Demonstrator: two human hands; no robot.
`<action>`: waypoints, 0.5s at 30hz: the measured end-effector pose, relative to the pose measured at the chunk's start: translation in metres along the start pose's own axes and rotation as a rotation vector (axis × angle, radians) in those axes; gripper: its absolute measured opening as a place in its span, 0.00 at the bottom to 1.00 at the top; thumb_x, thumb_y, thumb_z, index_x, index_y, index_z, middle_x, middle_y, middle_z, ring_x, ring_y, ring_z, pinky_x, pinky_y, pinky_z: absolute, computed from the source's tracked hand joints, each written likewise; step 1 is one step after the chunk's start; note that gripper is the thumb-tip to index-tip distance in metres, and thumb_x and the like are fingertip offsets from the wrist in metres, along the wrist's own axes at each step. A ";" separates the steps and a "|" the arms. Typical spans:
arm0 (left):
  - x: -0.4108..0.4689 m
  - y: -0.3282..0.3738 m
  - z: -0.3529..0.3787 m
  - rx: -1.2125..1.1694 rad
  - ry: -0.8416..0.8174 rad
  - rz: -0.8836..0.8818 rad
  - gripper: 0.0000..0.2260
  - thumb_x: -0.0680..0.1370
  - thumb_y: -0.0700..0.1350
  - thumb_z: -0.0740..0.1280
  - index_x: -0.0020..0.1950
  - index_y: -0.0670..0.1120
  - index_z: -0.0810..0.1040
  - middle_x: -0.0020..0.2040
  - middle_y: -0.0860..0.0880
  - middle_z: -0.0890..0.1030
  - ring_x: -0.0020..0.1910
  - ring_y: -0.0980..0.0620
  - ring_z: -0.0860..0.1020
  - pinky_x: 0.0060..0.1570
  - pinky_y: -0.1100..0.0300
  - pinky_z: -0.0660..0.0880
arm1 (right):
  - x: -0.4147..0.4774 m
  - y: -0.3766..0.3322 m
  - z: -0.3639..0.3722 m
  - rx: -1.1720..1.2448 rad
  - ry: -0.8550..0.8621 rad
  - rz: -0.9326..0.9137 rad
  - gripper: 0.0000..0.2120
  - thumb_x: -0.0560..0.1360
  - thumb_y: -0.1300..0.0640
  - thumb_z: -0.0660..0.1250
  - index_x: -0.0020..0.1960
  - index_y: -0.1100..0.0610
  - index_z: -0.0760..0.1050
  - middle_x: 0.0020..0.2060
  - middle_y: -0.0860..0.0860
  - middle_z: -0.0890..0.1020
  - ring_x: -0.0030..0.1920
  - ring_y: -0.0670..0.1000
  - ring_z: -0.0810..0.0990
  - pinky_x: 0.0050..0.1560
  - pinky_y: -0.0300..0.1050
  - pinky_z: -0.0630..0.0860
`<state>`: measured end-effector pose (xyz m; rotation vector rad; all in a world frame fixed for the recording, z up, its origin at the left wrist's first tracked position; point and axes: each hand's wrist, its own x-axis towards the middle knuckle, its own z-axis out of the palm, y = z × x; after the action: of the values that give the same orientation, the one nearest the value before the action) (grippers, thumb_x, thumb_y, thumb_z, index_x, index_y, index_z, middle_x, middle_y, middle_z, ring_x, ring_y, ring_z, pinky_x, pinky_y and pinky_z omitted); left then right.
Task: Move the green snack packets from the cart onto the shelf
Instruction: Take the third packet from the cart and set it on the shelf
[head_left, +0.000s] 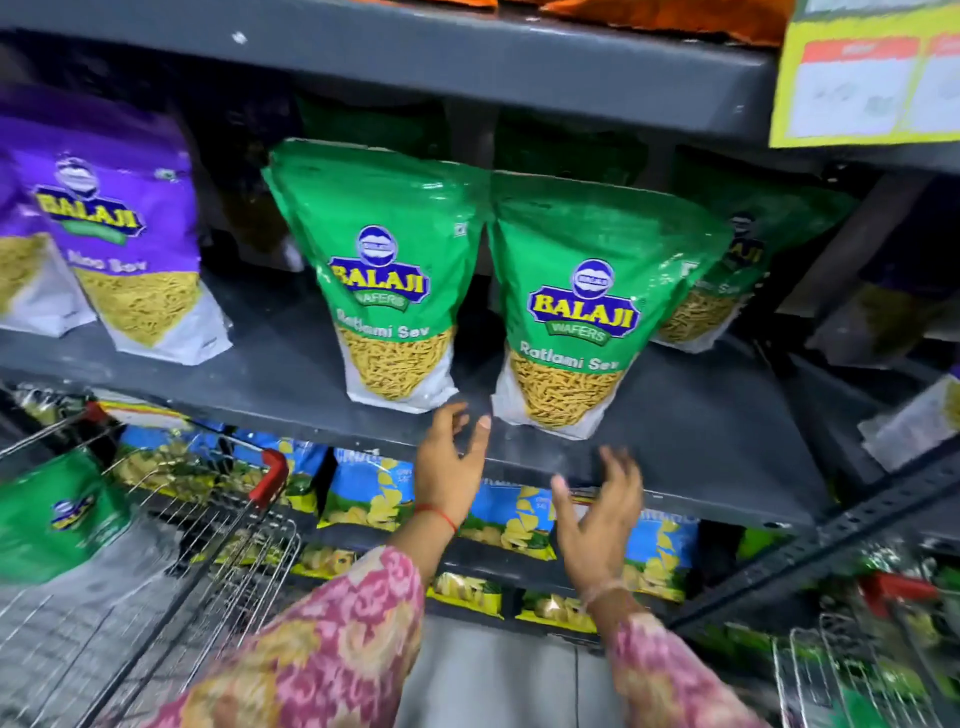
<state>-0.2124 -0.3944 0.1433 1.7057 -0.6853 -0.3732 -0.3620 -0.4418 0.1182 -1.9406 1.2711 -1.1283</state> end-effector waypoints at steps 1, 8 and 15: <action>-0.006 -0.006 -0.014 0.024 0.061 0.014 0.12 0.74 0.48 0.66 0.56 0.45 0.73 0.52 0.44 0.81 0.51 0.50 0.78 0.52 0.57 0.74 | -0.019 -0.003 0.009 -0.057 -0.073 -0.085 0.30 0.73 0.38 0.56 0.63 0.60 0.65 0.65 0.65 0.68 0.67 0.57 0.61 0.66 0.51 0.58; -0.001 -0.053 -0.176 0.044 0.591 -0.136 0.10 0.73 0.42 0.67 0.49 0.37 0.73 0.43 0.37 0.79 0.41 0.45 0.76 0.45 0.57 0.71 | -0.063 -0.112 0.125 -0.050 -0.542 -0.528 0.25 0.74 0.36 0.50 0.59 0.55 0.66 0.60 0.64 0.74 0.62 0.54 0.64 0.60 0.50 0.61; -0.014 -0.139 -0.332 0.079 0.849 -0.525 0.25 0.72 0.41 0.70 0.65 0.36 0.65 0.63 0.35 0.73 0.61 0.38 0.72 0.53 0.58 0.67 | -0.107 -0.214 0.263 0.036 -0.843 -0.632 0.30 0.72 0.38 0.55 0.59 0.63 0.70 0.61 0.67 0.71 0.63 0.63 0.70 0.63 0.53 0.66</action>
<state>0.0046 -0.1114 0.0904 1.8894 0.3773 0.0472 -0.0575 -0.2575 0.1223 -2.4541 0.1909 -0.4321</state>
